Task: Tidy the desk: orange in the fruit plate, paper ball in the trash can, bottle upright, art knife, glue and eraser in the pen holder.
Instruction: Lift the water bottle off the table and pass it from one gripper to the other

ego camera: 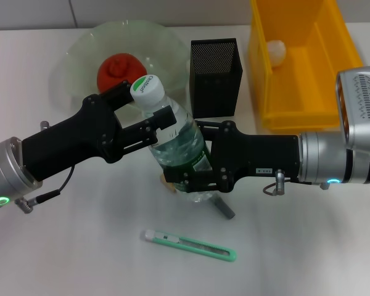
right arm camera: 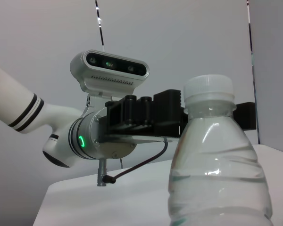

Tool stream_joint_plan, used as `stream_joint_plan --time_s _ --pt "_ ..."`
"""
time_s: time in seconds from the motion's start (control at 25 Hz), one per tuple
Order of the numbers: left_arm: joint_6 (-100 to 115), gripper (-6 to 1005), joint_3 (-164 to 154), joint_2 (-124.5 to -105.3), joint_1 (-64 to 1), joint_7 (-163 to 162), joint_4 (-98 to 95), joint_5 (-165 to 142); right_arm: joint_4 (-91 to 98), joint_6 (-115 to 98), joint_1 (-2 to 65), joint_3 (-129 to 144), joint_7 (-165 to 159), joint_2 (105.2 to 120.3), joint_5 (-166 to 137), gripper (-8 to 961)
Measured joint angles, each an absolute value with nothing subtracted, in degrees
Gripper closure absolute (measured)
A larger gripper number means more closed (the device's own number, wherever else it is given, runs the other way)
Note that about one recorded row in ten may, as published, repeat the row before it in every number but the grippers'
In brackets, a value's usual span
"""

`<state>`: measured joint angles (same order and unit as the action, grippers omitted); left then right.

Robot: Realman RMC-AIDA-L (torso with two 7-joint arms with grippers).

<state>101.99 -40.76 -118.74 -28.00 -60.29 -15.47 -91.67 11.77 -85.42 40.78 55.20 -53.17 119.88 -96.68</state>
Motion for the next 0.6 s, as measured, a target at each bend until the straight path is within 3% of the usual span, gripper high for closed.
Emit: stream_joint_plan --time_s 0.48,0.6 --pt "101.83 316 -40.60 -118.74 -28.59 -60.20 -15.12 -91.67 11.60 -85.44 40.78 55.20 -53.10 119.88 -96.68 205" --pt "101.57 503 -40.60 -118.74 -28.73 -60.20 -15.04 -91.67 11.60 -85.43 40.78 55.19 -53.10 119.88 -96.69 204"
